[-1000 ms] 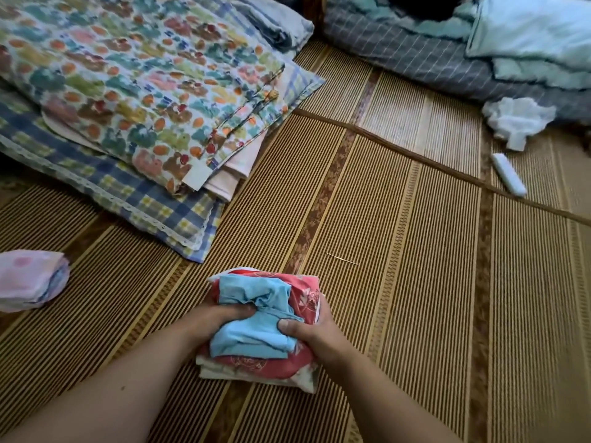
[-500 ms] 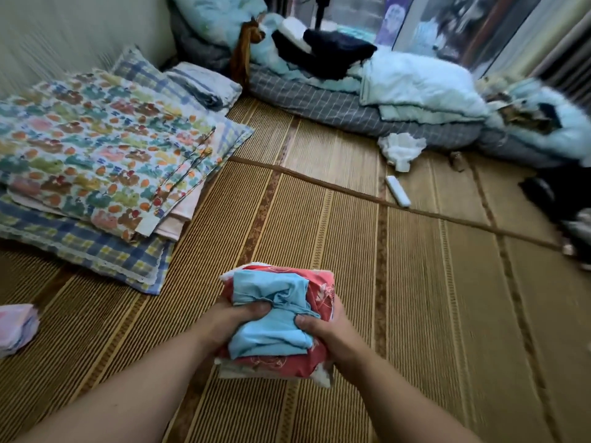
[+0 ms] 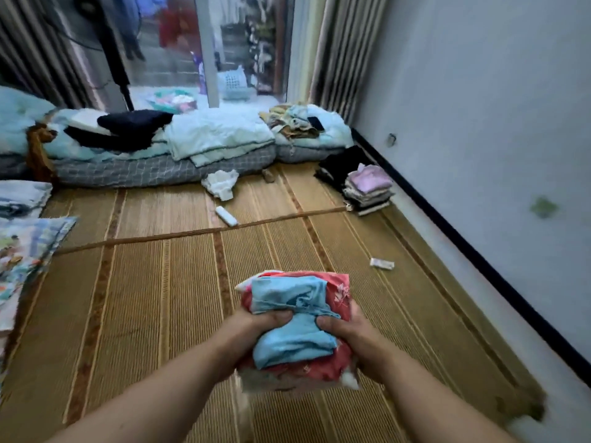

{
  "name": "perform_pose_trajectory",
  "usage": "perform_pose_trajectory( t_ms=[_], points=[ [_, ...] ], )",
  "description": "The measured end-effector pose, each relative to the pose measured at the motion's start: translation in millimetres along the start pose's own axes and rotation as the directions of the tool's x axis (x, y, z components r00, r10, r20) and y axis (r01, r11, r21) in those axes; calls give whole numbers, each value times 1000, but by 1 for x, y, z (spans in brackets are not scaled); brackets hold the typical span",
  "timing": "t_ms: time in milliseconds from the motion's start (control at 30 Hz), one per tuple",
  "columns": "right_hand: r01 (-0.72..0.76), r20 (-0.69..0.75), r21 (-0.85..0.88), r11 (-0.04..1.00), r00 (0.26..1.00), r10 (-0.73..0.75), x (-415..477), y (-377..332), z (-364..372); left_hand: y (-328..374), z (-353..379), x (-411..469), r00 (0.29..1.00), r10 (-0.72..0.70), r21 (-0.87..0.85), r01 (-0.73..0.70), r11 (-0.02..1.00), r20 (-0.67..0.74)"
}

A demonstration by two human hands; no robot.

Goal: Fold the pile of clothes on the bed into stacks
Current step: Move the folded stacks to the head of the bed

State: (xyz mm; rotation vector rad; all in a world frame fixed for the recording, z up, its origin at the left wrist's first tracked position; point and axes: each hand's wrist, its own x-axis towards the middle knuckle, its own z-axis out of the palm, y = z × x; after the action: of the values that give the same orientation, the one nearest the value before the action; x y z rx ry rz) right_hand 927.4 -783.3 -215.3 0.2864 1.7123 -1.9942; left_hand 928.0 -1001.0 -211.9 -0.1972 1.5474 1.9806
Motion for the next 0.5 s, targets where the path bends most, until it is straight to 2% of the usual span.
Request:
perform_pose_trajectory(
  t_ms=[67, 167, 300, 500],
  points=[
    [6, -78, 16, 1000, 997, -5, -28, -7, -61, 2, 64, 19, 999, 27, 64, -28, 998, 23],
    [20, -104, -23, 1000, 994, -22, -71, -22, -158, 0, 161, 48, 997, 10, 83, -16, 996, 82],
    [78, -181, -59, 995, 980, -87, -130, -48, -267, 3, 278, 83, 972, 12, 116, -40, 992, 234],
    [160, -342, -43, 986, 925, -165, -192, -81, -386, 16, 419, 134, 933, 10, 170, -75, 983, 359]
  ],
)
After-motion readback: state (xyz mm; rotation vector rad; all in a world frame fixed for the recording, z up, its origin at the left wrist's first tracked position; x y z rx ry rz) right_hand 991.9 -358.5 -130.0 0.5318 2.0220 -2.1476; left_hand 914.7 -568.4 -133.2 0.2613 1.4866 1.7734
